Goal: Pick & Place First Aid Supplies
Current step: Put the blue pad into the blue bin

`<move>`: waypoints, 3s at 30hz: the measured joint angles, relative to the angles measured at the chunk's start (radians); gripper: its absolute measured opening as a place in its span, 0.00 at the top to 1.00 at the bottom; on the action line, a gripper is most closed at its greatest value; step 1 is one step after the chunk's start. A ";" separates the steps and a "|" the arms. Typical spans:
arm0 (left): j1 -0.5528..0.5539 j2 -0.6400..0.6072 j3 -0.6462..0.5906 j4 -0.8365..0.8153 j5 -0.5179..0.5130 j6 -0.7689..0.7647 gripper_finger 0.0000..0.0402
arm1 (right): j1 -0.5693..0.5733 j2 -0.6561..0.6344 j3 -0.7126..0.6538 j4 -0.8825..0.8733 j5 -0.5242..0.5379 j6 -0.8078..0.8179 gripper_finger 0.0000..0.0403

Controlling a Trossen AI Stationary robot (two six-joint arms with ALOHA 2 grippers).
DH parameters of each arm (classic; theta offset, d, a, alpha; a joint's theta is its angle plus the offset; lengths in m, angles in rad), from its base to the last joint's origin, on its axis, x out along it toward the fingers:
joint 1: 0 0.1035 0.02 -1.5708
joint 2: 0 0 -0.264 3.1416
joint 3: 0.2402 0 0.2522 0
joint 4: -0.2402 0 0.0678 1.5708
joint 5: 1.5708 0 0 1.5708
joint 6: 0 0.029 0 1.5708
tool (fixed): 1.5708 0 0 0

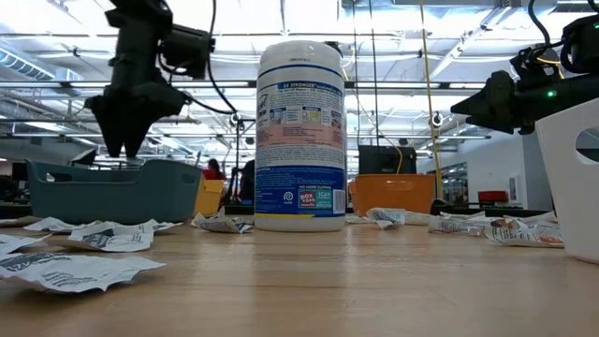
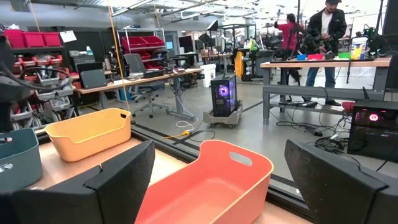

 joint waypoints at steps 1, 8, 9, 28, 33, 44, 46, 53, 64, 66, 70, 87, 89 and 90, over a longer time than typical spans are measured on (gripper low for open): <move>0.000 0.024 0.025 -0.022 -0.008 0.002 0.45 | 0.000 0.000 0.000 0.000 0.000 0.000 0.11; 0.000 0.203 0.230 -0.140 -0.080 -0.002 0.49 | 0.000 0.000 0.000 0.000 0.000 0.000 0.11; 0.000 0.230 0.266 -0.157 -0.089 -0.002 0.49 | 0.000 0.000 0.000 0.000 0.000 0.000 0.11; 0.004 0.690 0.824 -0.240 -0.091 -0.051 0.50 | 0.000 0.000 0.000 0.000 0.000 0.000 0.11; 0.003 0.739 0.825 -0.242 -0.081 -0.121 0.55 | 0.000 0.000 0.000 0.000 0.000 0.000 0.11; -0.027 0.824 0.825 -0.208 0.047 -0.202 0.54 | 0.000 0.000 0.000 0.000 0.000 0.000 0.11; -0.030 0.837 0.825 -0.207 0.066 -0.226 0.54 | 0.000 0.000 0.000 0.000 0.000 0.000 0.11; -0.031 0.840 0.800 -0.187 0.159 -0.342 0.53 | 0.000 0.000 0.000 0.000 0.000 0.000 0.11; -0.031 0.840 0.715 -0.133 0.198 -0.395 0.52 | 0.000 0.000 0.000 0.000 0.000 0.000 0.11; -0.031 0.840 0.705 -0.104 0.198 -0.393 0.53 | 0.000 0.000 0.000 0.000 0.000 0.000 0.11; -0.031 0.840 0.682 -0.077 0.198 -0.390 0.55 | 0.000 0.000 0.000 0.000 0.000 0.000 0.11; -0.024 0.840 0.676 -0.006 0.244 -0.267 0.98 | 0.000 0.000 0.000 0.000 0.000 0.000 0.11; -0.016 0.840 0.676 -0.008 0.238 -0.235 0.98 | 0.000 0.000 0.000 0.000 0.000 0.000 0.11; -0.012 0.840 0.680 -0.011 0.235 -0.215 0.99 | 0.000 0.000 0.000 0.000 0.000 0.000 0.11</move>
